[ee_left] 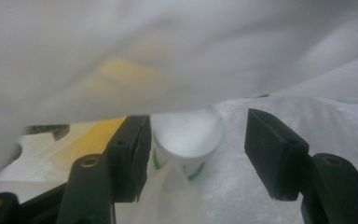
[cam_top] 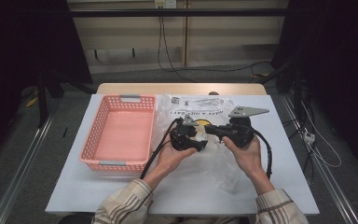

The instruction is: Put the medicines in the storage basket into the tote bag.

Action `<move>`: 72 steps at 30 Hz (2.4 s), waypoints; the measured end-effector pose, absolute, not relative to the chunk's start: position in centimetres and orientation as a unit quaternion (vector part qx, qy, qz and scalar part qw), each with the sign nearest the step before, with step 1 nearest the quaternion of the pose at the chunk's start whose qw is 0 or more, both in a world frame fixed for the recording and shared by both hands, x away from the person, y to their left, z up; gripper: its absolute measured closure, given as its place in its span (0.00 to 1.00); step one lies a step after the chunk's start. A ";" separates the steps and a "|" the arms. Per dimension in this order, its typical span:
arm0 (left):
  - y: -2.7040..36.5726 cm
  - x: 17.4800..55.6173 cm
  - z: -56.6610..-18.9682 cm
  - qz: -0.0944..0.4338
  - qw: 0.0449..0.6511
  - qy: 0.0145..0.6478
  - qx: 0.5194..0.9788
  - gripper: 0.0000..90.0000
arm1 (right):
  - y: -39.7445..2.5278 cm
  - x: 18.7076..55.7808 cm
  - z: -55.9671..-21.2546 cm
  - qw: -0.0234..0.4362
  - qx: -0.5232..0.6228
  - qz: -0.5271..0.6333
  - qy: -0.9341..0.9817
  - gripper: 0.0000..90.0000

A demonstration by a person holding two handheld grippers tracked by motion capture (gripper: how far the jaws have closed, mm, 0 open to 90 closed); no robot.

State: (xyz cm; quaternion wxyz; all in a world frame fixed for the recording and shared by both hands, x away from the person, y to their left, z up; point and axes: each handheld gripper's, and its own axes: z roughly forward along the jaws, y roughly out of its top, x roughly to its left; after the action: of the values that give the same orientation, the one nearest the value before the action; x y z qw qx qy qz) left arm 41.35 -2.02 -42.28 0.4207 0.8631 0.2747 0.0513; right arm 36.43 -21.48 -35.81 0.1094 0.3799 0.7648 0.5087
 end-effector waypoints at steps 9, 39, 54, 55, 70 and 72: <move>-1.4 40.0 -40.9 0.053 0.423 0.264 0.865 0.28 | -21.7 36.5 -35.8 0.110 0.383 0.510 0.762 1.00; 3.0 36.4 -36.7 0.068 0.465 0.210 0.858 0.11 | -22.1 36.7 -35.8 0.112 0.387 0.510 0.760 1.00; 5.9 36.1 -36.1 0.073 0.477 0.221 0.848 0.12 | -22.0 36.8 -35.9 0.113 0.387 0.507 0.762 1.00; 6.2 36.0 -36.0 0.074 0.479 0.222 0.846 0.12 | -22.0 36.8 -35.9 0.112 0.387 0.507 0.762 1.00; 9.1 34.1 -37.0 0.087 0.466 0.216 0.853 0.12 | -21.5 36.7 -36.2 0.111 0.381 0.501 0.769 1.00; 9.4 34.0 -37.2 0.088 0.468 0.220 0.851 0.12 | -21.4 36.6 -36.3 0.110 0.380 0.501 0.770 1.00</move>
State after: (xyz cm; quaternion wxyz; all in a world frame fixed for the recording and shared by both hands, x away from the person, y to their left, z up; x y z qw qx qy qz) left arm 33.95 9.35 -37.21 0.4679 0.8513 0.2204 0.0879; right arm 36.64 -21.45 -36.32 0.1101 0.3795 0.7702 0.5007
